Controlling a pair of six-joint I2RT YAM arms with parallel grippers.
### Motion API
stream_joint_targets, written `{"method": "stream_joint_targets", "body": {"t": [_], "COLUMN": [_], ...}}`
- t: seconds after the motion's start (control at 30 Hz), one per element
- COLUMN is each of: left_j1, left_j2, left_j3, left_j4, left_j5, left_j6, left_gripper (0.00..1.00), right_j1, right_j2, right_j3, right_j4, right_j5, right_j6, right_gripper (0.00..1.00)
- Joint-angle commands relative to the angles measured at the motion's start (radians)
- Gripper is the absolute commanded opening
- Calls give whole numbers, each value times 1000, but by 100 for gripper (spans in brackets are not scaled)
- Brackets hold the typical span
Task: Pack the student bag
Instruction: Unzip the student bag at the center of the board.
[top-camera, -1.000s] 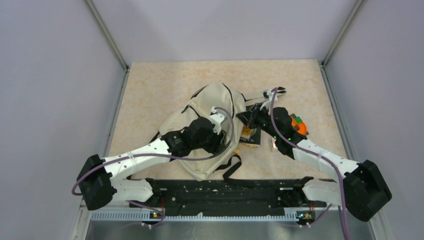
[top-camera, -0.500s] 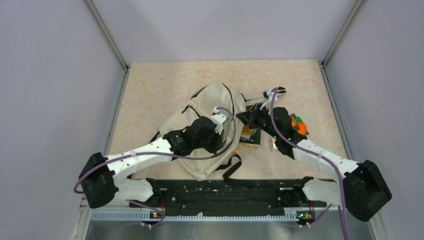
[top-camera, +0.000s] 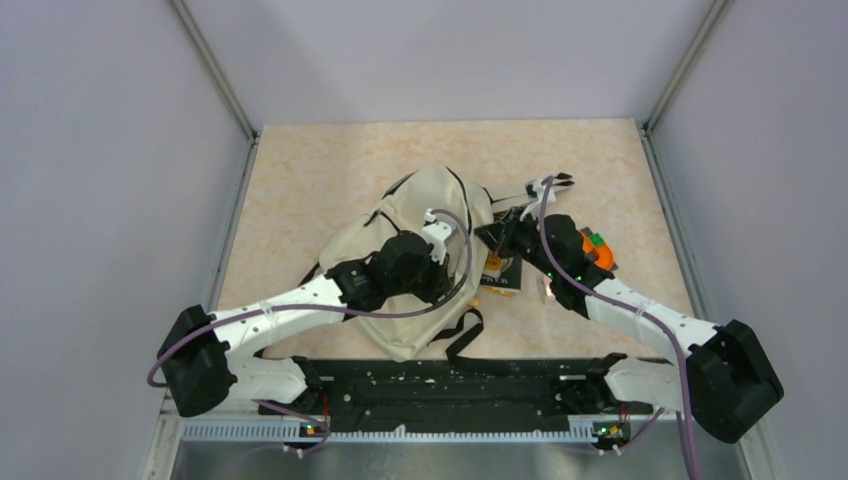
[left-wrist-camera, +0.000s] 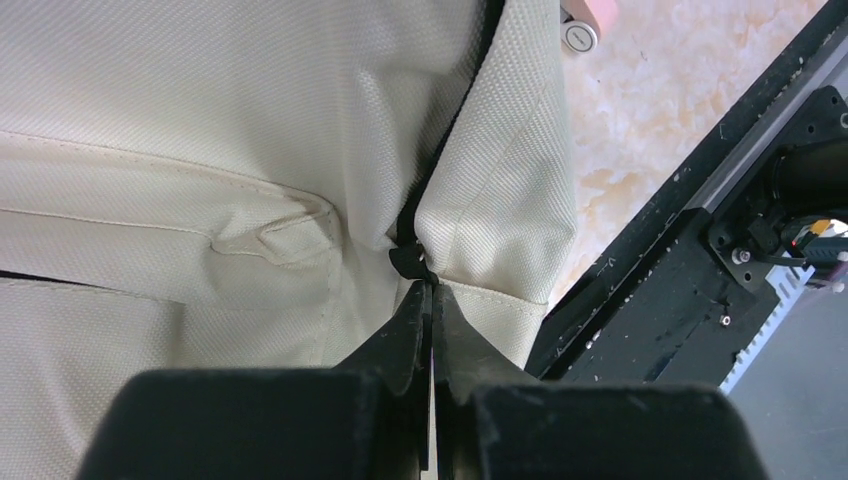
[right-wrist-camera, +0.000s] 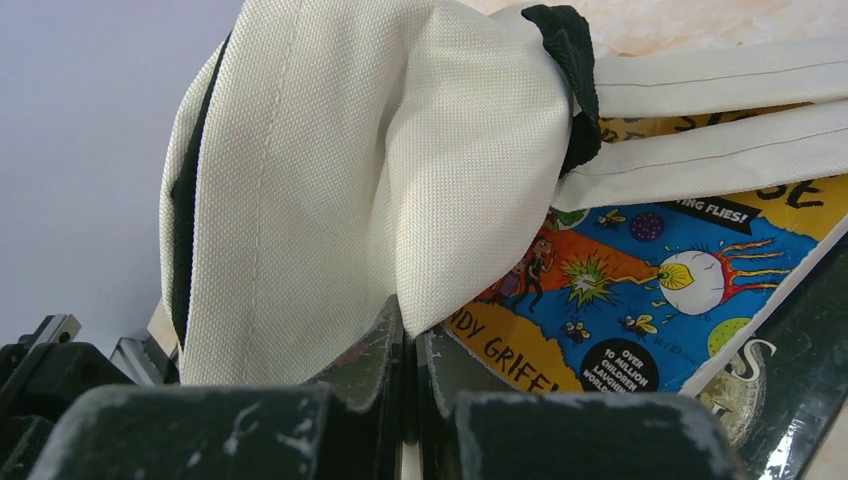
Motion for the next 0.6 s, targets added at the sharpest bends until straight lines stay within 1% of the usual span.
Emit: {"method": "stream_joint_targets", "body": {"t": [0.0, 0.2, 0.4, 0.43, 0.57], "left_j1": [-3, -3, -3, -3, -3], "left_j2": [-39, -62, -86, -88, -93], "left_j3": [19, -4, -23, -22, -17], "left_j4": [88, 144, 196, 197, 204], "left_j5": [-26, -36, -38, -74, -111], "left_j6": [-59, -94, -82, -81, -77], "left_gripper": [0, 0, 0, 0, 0], "right_j1": [-10, -10, -10, -11, -10], "right_j2": [-24, -21, -10, -10, -6], "right_j3": [6, -5, -6, -6, -7], "right_j4": [24, 25, 29, 29, 31], "right_j5": [48, 56, 54, 52, 50], "right_j6": [-40, -45, -49, -49, -51], "right_gripper": [0, 0, 0, 0, 0]}}
